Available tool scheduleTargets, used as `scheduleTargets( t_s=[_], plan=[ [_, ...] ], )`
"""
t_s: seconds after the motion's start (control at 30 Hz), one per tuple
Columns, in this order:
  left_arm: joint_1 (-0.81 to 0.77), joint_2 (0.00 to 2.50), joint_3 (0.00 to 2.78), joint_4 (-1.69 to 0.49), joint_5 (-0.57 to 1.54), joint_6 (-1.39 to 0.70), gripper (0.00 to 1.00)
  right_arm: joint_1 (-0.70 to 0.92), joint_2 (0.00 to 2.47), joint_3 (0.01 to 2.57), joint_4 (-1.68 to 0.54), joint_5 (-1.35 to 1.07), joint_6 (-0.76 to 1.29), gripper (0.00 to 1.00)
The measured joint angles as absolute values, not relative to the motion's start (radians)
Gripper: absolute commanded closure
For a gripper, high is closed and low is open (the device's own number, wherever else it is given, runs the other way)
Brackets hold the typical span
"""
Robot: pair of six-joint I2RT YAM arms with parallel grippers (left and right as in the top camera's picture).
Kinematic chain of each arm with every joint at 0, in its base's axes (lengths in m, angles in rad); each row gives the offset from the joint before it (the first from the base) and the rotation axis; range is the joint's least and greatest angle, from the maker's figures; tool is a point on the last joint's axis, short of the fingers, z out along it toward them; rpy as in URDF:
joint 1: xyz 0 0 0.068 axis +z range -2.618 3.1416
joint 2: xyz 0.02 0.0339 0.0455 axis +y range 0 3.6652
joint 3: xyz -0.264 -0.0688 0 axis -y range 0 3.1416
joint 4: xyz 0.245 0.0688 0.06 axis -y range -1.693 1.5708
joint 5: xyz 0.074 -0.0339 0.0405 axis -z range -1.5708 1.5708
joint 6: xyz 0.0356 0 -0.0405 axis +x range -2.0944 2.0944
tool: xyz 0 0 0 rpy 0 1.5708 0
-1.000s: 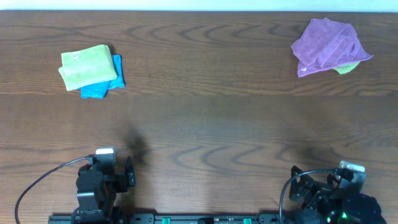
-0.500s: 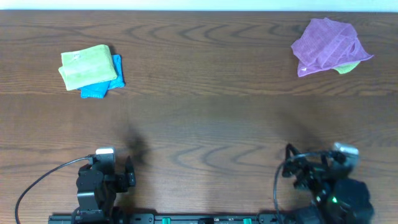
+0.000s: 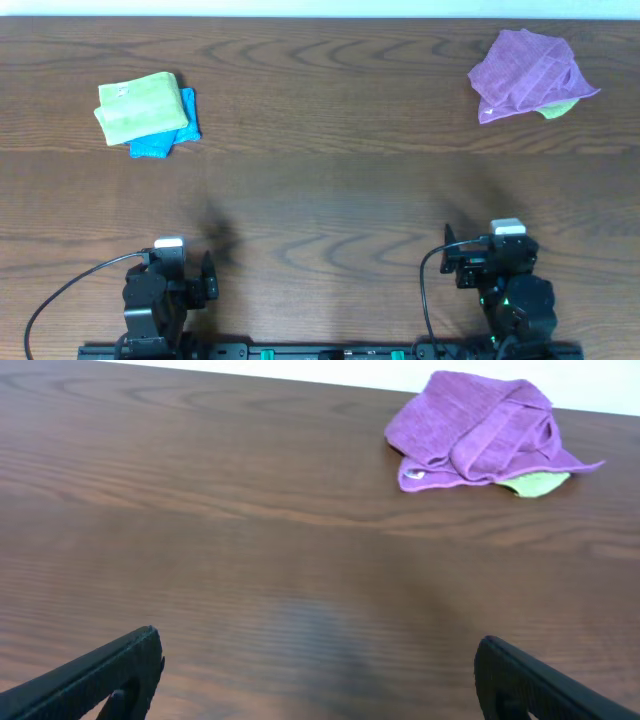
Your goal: Fold the cloth
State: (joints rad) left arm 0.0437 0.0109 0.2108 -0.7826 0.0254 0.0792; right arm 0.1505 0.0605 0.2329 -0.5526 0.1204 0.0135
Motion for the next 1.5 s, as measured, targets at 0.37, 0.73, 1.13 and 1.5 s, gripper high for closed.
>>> scheduleTargets(
  t_s=[0.37, 0.73, 1.13, 1.5],
  plan=[
    [0.044, 0.011, 0.211, -0.783, 0.025, 0.079, 0.05, 0.127, 0.015, 0.158, -0.548, 0.120, -0.049, 0.01],
    [0.044, 0.011, 0.211, -0.783, 0.025, 0.079, 0.05, 0.127, 0.015, 0.158, -0.548, 0.120, -0.078, 0.01],
    [0.044, 0.011, 0.211, -0.783, 0.025, 0.079, 0.05, 0.127, 0.015, 0.158, -0.548, 0.120, -0.082, 0.01],
    [0.044, 0.011, 0.211, -0.783, 0.025, 0.079, 0.05, 0.127, 0.015, 0.158, -0.548, 0.120, -0.083, 0.01]
  ],
)
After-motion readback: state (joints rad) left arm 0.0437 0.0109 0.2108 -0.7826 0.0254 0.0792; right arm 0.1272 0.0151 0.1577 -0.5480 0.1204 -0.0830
